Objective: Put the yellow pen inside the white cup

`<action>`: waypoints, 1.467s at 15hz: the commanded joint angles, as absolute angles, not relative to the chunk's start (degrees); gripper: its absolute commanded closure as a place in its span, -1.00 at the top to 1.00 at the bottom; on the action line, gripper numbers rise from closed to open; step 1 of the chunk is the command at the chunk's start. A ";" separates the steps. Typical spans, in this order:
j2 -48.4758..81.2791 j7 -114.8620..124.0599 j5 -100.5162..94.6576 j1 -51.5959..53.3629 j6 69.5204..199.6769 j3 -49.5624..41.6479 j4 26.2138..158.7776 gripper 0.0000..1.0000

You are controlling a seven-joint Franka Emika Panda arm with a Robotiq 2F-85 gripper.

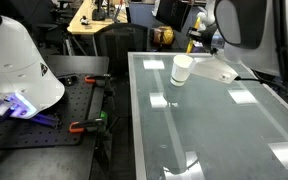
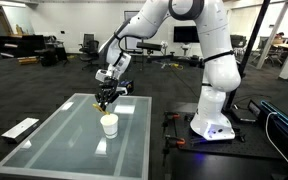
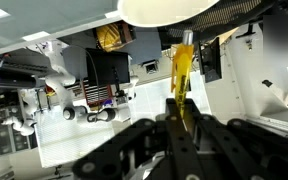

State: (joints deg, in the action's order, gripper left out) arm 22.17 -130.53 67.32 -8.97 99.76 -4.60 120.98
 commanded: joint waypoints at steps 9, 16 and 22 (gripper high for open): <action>25.39 -133.04 70.46 -9.76 99.84 -5.30 120.63 -0.94; 25.95 -133.25 71.76 -10.03 99.96 -5.84 121.09 0.16; 26.31 -133.46 72.80 -10.10 99.97 -5.98 121.26 0.98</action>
State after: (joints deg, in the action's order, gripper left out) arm 26.42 -131.48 71.24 -10.03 99.76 -5.77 120.94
